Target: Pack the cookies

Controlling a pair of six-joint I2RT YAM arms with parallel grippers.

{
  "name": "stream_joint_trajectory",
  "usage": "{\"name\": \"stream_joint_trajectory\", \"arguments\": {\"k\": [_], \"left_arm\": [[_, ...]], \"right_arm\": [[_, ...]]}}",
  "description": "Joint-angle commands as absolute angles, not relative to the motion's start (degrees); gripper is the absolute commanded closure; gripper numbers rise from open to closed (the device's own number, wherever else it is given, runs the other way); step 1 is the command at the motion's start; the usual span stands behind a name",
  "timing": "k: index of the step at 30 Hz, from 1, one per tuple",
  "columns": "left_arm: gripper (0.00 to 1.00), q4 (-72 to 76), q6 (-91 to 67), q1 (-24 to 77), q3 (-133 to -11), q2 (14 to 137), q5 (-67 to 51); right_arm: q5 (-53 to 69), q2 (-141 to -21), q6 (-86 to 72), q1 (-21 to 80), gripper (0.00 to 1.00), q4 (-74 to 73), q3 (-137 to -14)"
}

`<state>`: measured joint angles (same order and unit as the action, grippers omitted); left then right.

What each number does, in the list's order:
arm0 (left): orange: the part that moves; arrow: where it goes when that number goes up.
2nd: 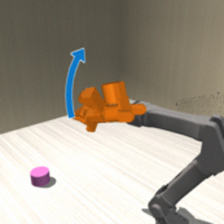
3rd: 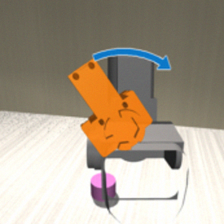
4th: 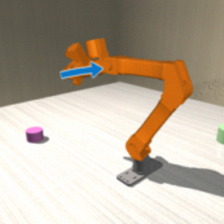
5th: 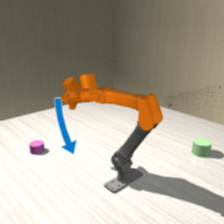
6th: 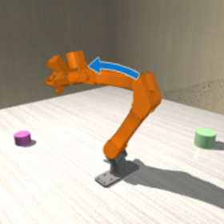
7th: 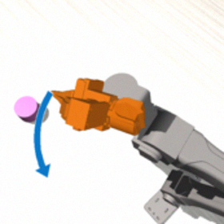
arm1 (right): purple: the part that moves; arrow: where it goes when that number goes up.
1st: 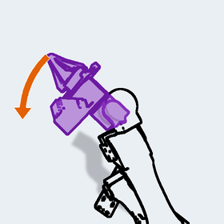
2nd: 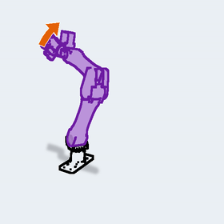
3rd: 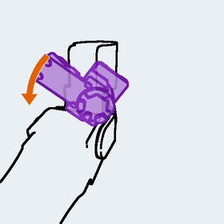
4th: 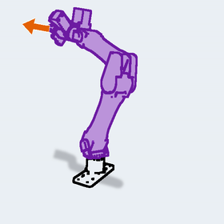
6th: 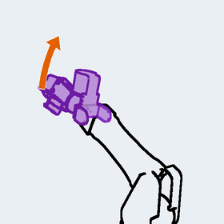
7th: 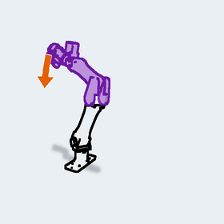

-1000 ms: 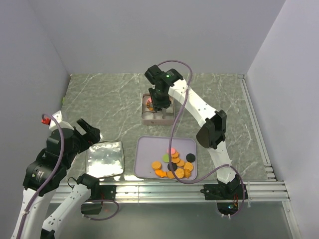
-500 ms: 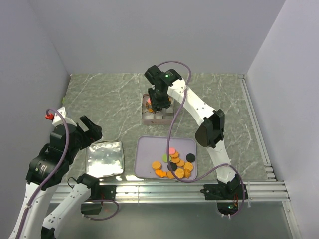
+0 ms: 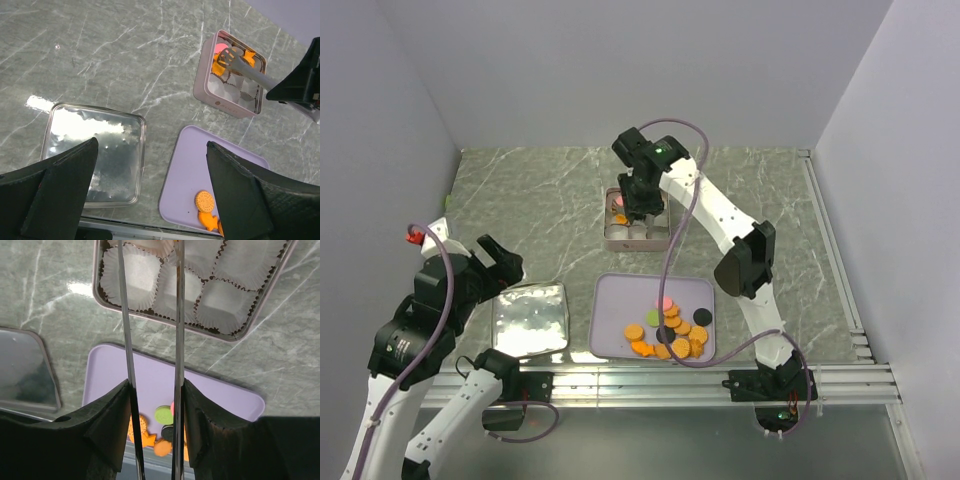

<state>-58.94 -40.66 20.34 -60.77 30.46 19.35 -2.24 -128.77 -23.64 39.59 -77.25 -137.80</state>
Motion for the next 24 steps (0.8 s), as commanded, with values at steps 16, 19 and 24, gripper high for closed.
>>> {"name": "stream_joint_trajectory", "arguments": {"k": [16, 19, 24], "left_arm": [[0.03, -51.77, -38.5, 20.48, -55.99, 27.86, 10.55], [0.03, -50.72, -38.76, 20.48, -55.11, 28.21, 9.15], [0.04, -48.44, -39.37, 20.48, -53.27, 29.26, 6.51]], "right_arm": [[-10.54, -96.78, -31.37, 48.51, 0.5, -76.38, -108.22], [-10.98, -90.98, -35.14, 52.29, 0.5, -75.59, -98.22], [-9.85, -82.98, -41.82, 55.89, 0.5, -73.05, -84.76]]}}
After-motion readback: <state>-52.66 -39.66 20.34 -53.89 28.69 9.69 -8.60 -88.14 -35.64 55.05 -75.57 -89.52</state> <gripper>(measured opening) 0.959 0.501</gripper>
